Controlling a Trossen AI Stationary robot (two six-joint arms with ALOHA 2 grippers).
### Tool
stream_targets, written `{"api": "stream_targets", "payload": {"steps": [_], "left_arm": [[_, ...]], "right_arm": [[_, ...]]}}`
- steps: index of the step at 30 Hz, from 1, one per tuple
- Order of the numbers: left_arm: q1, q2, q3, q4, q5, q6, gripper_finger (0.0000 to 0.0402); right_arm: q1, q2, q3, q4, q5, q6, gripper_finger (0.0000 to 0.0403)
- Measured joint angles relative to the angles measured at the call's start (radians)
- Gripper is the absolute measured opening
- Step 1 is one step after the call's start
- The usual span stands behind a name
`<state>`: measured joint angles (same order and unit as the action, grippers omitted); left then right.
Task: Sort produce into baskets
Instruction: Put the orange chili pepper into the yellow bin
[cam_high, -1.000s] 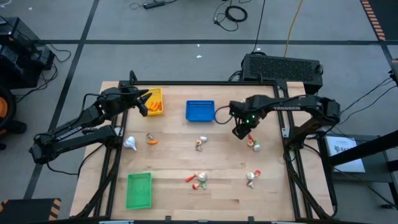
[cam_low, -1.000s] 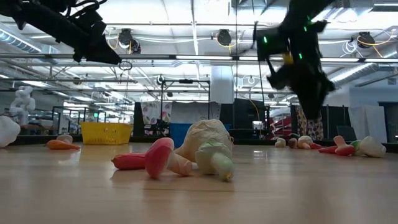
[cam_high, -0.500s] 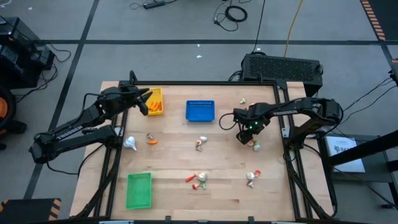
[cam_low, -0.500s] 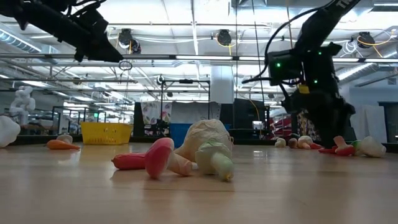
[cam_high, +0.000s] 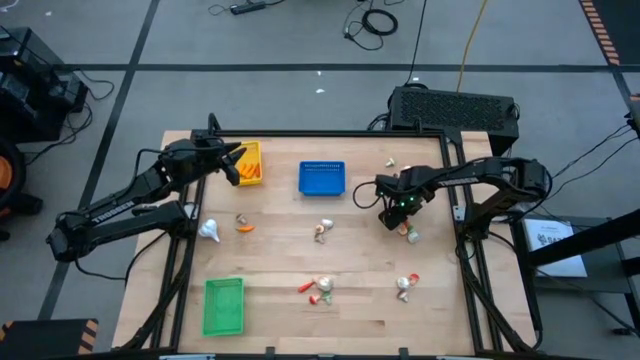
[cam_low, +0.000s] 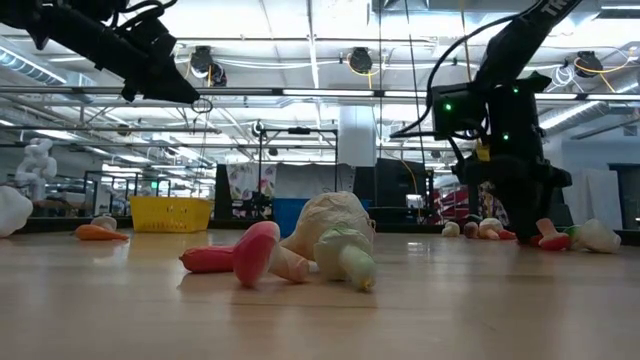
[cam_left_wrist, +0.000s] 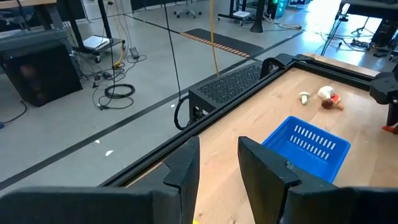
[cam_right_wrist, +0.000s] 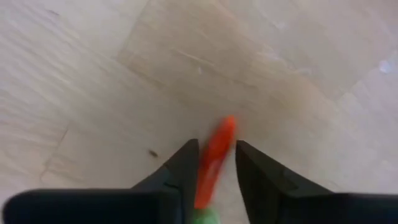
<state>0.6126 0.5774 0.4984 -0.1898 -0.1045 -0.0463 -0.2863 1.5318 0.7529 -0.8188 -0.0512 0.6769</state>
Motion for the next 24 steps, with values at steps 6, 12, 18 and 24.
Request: {"api": "stream_targets", "payload": {"steps": [6,12,18,24], "left_arm": [[0.000,0.000,0.000,-0.001,0.000,0.000,0.0118],[0.000,0.000,0.000,0.000,0.000,0.000,0.0118],[0.000,0.000,0.000,0.004,0.000,0.000,0.0118],[0.000,0.000,0.000,0.006,0.000,0.000,0.0118]], "right_arm": [[0.000,-0.006,-0.061,0.083,-0.022,0.045,0.0034],[0.000,0.000,-0.017,0.068,-0.026,0.022,0.0004],[0.000,0.001,0.108,0.121,0.069,-0.032,0.0005],[0.000,0.000,0.217,0.333,0.115,-0.111,0.0006]]}}
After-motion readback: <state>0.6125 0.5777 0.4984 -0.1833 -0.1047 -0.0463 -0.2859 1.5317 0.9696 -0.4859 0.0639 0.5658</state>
